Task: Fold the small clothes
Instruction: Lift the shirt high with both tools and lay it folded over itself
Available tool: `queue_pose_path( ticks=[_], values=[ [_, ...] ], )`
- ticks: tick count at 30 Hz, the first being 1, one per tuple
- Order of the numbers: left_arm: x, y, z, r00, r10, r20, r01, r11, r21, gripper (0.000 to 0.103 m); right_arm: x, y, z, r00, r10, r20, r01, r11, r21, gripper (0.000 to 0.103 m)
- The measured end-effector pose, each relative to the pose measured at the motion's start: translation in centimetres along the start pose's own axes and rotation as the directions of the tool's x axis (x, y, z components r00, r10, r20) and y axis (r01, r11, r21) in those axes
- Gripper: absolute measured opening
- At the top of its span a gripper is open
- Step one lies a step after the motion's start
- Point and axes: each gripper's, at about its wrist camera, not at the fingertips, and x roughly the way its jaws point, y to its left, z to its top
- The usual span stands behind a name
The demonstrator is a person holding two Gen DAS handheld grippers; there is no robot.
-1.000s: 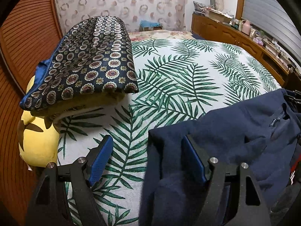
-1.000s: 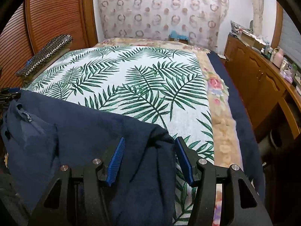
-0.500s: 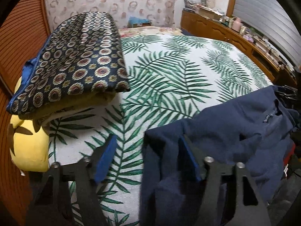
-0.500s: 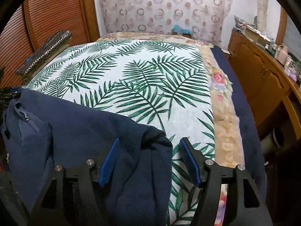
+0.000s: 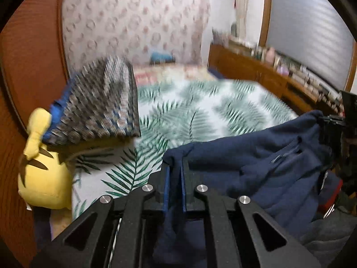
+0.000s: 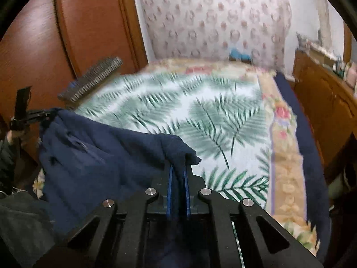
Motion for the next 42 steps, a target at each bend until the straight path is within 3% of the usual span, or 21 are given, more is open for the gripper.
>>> queue_pose_path(
  ticks=[3, 6, 12, 17, 22, 27, 34, 42],
  values=[
    [-3.9, -0.5, -0.2, 0.997, -0.009, 0.081, 0.013, 0.999, -0.052, 0.009, -4.1, 1.7, 0.3, 0.999, -0.01, 0.047, 0.012, 0.999, -0.042, 0.008],
    [-6.6, -1.2, -0.7, 0.991, 0.027, 0.135, -0.022, 0.999, -0.041, 0.009, -7.7, 2.7, -0.2, 0.996, -0.014, 0.087, 0.019, 0.998, -0.058, 0.008],
    [-9.3, -1.9, -0.4, 0.983, 0.01, 0.182, -0.005, 1.0, -0.029, 0.009, -10.0, 4.0, -0.6, 0.993, -0.024, 0.118, 0.032, 0.997, -0.068, 0.008],
    [-12.6, -3.6, 0.7, 0.977, -0.026, 0.211, 0.024, 1.0, 0.013, 0.009, -11.7, 4.6, -0.4, 0.988, 0.035, 0.153, -0.026, 0.998, -0.06, 0.007],
    [-17.8, -4.7, 3.4, 0.946, -0.057, 0.32, 0.045, 0.998, 0.044, 0.009, -15.0, 6.1, 0.6, 0.967, 0.039, 0.253, -0.009, 0.993, -0.117, 0.007],
    [-21.8, -4.8, 7.4, 0.912, -0.01, 0.41, -0.03, 0.995, 0.091, 0.009, -19.2, 8.1, 2.8, 0.932, 0.042, 0.36, 0.022, 0.985, -0.171, 0.007],
    [-24.6, -4.5, 12.2, 0.856, 0.019, 0.516, -0.098, 0.987, 0.126, 0.009, -23.2, 9.8, 5.9, 0.901, -0.001, 0.434, 0.118, 0.963, -0.243, 0.007],
    [-25.1, -3.2, 15.2, 0.832, 0.027, 0.554, -0.105, 0.988, 0.11, 0.009, -25.9, 9.0, 6.9, 0.87, -0.059, 0.489, 0.183, 0.961, -0.209, 0.007]
  ],
)
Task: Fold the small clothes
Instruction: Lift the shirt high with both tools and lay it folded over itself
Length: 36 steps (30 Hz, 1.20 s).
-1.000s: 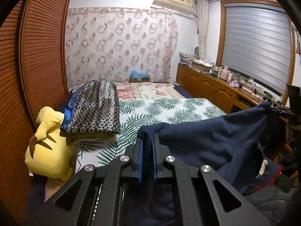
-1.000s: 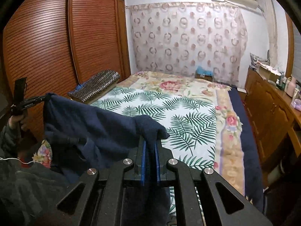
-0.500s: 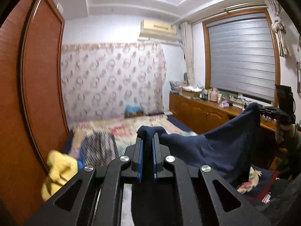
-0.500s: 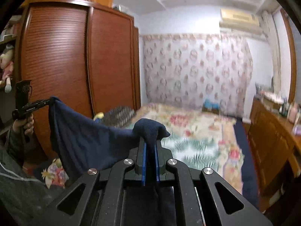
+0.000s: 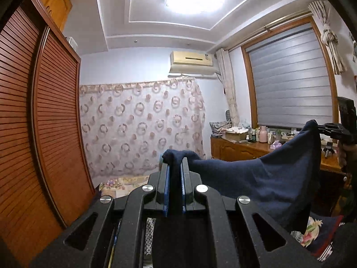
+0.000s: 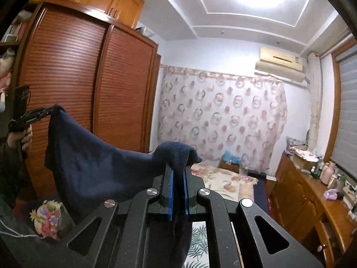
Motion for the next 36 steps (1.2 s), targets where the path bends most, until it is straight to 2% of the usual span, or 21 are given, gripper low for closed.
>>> queue_pose_path(
  ticks=[10, 14, 17, 22, 26, 29, 32, 34, 36],
  values=[
    [-0.4, -1.6, 3.6, 0.998, 0.005, 0.065, -0.008, 0.999, 0.043, 0.009, -1.1, 4.3, 0.6, 0.997, -0.07, 0.041, 0.072, 0.996, -0.058, 0.007],
    [0.8, -2.1, 3.2, 0.999, 0.0, 0.044, -0.002, 0.999, 0.05, 0.009, -0.8, 4.5, -1.0, 0.995, -0.094, 0.035, 0.096, 0.993, -0.066, 0.007],
    [3.4, -2.0, 2.3, 1.0, 0.007, 0.009, -0.007, 0.999, 0.049, 0.009, 0.8, 4.1, -1.7, 0.992, -0.13, 0.001, 0.13, 0.989, -0.075, 0.007],
    [11.0, -1.8, -1.4, 0.995, 0.04, -0.089, -0.034, 0.997, 0.063, 0.009, 7.2, 2.1, -4.3, 0.978, -0.172, -0.122, 0.166, 0.984, -0.057, 0.007],
    [17.9, -1.2, -5.8, 0.985, 0.035, -0.171, -0.027, 0.998, 0.051, 0.009, 14.3, 0.5, -8.9, 0.958, -0.161, -0.237, 0.155, 0.987, -0.042, 0.007],
    [23.8, -0.7, -9.9, 0.965, 0.046, -0.257, -0.034, 0.998, 0.048, 0.009, 19.4, -0.6, -12.5, 0.947, -0.135, -0.293, 0.137, 0.99, -0.015, 0.007],
    [29.0, -0.8, -13.3, 0.936, 0.043, -0.349, -0.031, 0.999, 0.039, 0.009, 24.4, -1.8, -15.9, 0.928, -0.118, -0.352, 0.132, 0.991, 0.016, 0.007],
    [31.1, -0.8, -14.7, 0.92, 0.034, -0.389, -0.027, 0.999, 0.024, 0.009, 27.7, -2.5, -17.8, 0.907, -0.121, -0.402, 0.142, 0.99, 0.021, 0.007],
    [32.7, -0.9, -15.5, 0.912, 0.036, -0.409, -0.031, 0.999, 0.017, 0.009, 30.4, -3.7, -18.6, 0.889, -0.123, -0.442, 0.153, 0.988, 0.033, 0.007]
  ],
)
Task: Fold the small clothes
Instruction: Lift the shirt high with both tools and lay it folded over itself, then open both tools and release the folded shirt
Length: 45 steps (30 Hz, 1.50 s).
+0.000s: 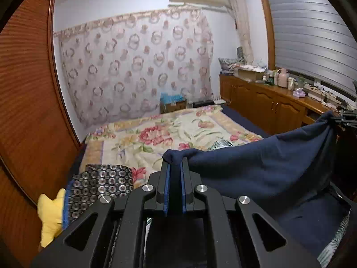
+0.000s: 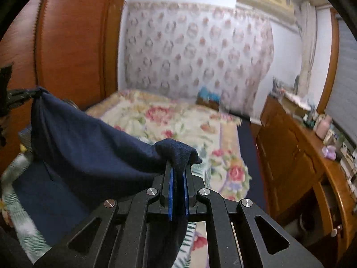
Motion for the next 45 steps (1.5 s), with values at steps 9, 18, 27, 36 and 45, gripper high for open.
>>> queue_pose_path(
  ticks=[9, 18, 27, 36, 45],
  values=[
    [5.7, 0.2, 0.2, 0.998, 0.019, -0.065, -0.02, 1.0, -0.014, 0.009, 5.7, -2.9, 4.1, 0.998, 0.02, -0.063, -0.018, 0.999, 0.044, 0.007],
    [11.1, 0.3, -0.6, 0.99, 0.027, -0.138, -0.029, 1.0, -0.011, 0.009, 9.9, -4.2, 3.4, 0.992, 0.035, -0.124, -0.029, 0.998, 0.05, 0.007],
    [11.0, 0.4, -2.1, 0.986, 0.002, -0.165, -0.007, 0.999, -0.034, 0.029, 11.5, -5.6, 3.7, 0.987, 0.009, -0.158, 0.01, 0.992, 0.123, 0.016],
    [6.9, -0.3, -3.9, 0.985, -0.089, -0.149, 0.076, 0.993, -0.089, 0.078, 6.2, -4.2, 1.9, 0.994, -0.048, -0.098, 0.063, 0.986, 0.156, 0.073],
    [4.4, -2.9, -8.1, 0.971, -0.121, -0.205, 0.111, 0.992, -0.059, 0.08, 1.3, -2.1, -1.8, 0.989, 0.022, -0.143, 0.011, 0.975, 0.224, 0.073]
  ],
)
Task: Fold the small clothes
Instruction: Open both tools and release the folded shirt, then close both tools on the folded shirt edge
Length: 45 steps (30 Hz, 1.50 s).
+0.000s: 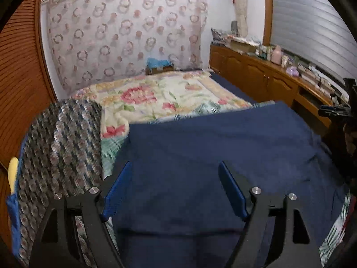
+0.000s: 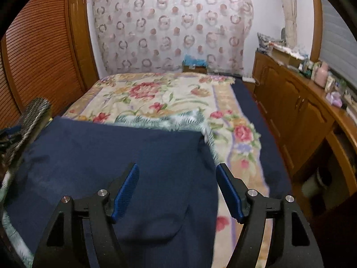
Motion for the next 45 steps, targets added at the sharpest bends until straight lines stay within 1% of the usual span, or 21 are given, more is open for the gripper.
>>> queue_pose_path(
  ticks=[4, 8, 9, 12, 15, 23, 27, 31, 32, 34, 35, 37, 38, 39, 40, 41, 42, 43, 45],
  values=[
    [0.4, -0.1, -2.4, 0.999, 0.001, -0.051, -0.002, 1.0, -0.025, 0.08, -0.1, 0.1, -2.2, 0.998, 0.033, -0.062, -0.033, 0.999, 0.009, 0.073],
    [0.6, 0.0, -3.7, 0.997, 0.024, -0.078, -0.027, 0.999, -0.044, 0.08, 1.6, -0.4, -3.1, 0.993, 0.054, -0.109, -0.051, 0.998, 0.03, 0.073],
    [0.7, 0.0, -4.0, 0.996, 0.031, -0.087, -0.036, 0.998, -0.052, 0.08, 2.0, -0.4, -3.1, 0.992, 0.058, -0.115, -0.055, 0.998, 0.031, 0.069],
    [0.8, 0.2, -4.7, 0.994, 0.045, -0.102, -0.052, 0.997, -0.064, 0.08, 3.5, -0.5, -2.9, 0.989, 0.069, -0.133, -0.065, 0.997, 0.033, 0.066],
    [1.1, 0.5, -5.4, 0.991, 0.066, -0.12, -0.076, 0.994, -0.082, 0.08, 4.6, -0.3, -2.5, 0.988, 0.069, -0.14, -0.066, 0.997, 0.026, 0.065],
    [2.1, 0.4, -6.3, 0.983, 0.108, -0.151, -0.123, 0.988, -0.097, 0.08, 4.4, 1.3, -2.4, 0.993, 0.001, -0.116, -0.006, 0.999, -0.041, 0.065],
    [3.1, 0.1, -6.0, 0.978, 0.123, -0.167, -0.14, 0.985, -0.099, 0.08, 4.5, 1.8, -2.6, 0.993, 0.0, -0.115, -0.005, 0.999, -0.04, 0.065],
    [3.9, 0.0, -5.4, 0.976, 0.121, -0.182, -0.14, 0.986, -0.095, 0.08, 4.4, 1.8, -2.8, 0.993, 0.001, -0.115, -0.006, 0.999, -0.04, 0.065],
    [4.1, 0.0, -5.3, 0.977, 0.113, -0.183, -0.133, 0.986, -0.097, 0.078, 4.5, 1.7, -2.7, 0.993, 0.003, -0.115, -0.008, 0.999, -0.039, 0.065],
    [4.3, 0.5, -4.9, 0.976, 0.114, -0.188, -0.135, 0.986, -0.102, 0.062, 4.4, 1.6, -2.8, 0.994, 0.004, -0.114, -0.008, 0.999, -0.037, 0.065],
    [4.4, 0.6, -4.7, 0.975, 0.112, -0.19, -0.134, 0.985, -0.106, 0.059, 4.4, 1.5, -2.8, 0.994, 0.004, -0.114, -0.008, 0.999, -0.038, 0.065],
    [4.4, 1.0, -4.5, 0.976, 0.105, -0.188, -0.128, 0.985, -0.113, 0.046, 4.5, 1.5, -2.8, 0.994, 0.001, -0.113, -0.005, 0.999, -0.04, 0.061],
    [4.4, 1.2, -4.4, 0.976, 0.106, -0.188, -0.129, 0.985, -0.114, 0.045, 4.4, 1.5, -2.8, 0.994, -0.004, -0.114, -0.001, 0.999, -0.043, 0.056],
    [4.4, 1.3, -4.3, 0.977, 0.1, -0.188, -0.123, 0.985, -0.118, 0.043, 4.3, 1.4, -2.7, 0.994, -0.004, -0.113, -0.001, 0.999, -0.047, 0.048],
    [4.4, 1.4, -4.3, 0.978, 0.095, -0.187, -0.119, 0.985, -0.122, 0.038, 4.2, 1.3, -2.7, 0.994, 0.002, -0.112, -0.007, 0.999, -0.047, 0.043],
    [4.4, 1.5, -4.2, 0.978, 0.097, -0.184, -0.121, 0.985, -0.122, 0.035, 4.1, 1.2, -2.6, 0.994, 0.006, -0.11, -0.011, 0.999, -0.046, 0.031],
    [4.3, 1.5, -4.4, 0.979, 0.102, -0.179, -0.125, 0.985, -0.121, 0.028, 4.0, 1.2, -2.5, 0.994, 0.01, -0.109, -0.015, 0.999, -0.048, 0.02],
    [4.3, 1.6, -4.4, 0.978, 0.109, -0.176, -0.131, 0.984, -0.119, 0.018, 3.9, 1.2, -2.5, 0.994, 0.016, -0.107, -0.021, 0.999, -0.049, 0.015],
    [4.3, 2.0, -4.7, 0.977, 0.113, -0.18, -0.135, 0.984, -0.117, 0.003, 3.7, 1.3, -2.5, 0.994, 0.037, -0.102, -0.043, 0.998, -0.055, 0.007]
  ],
)
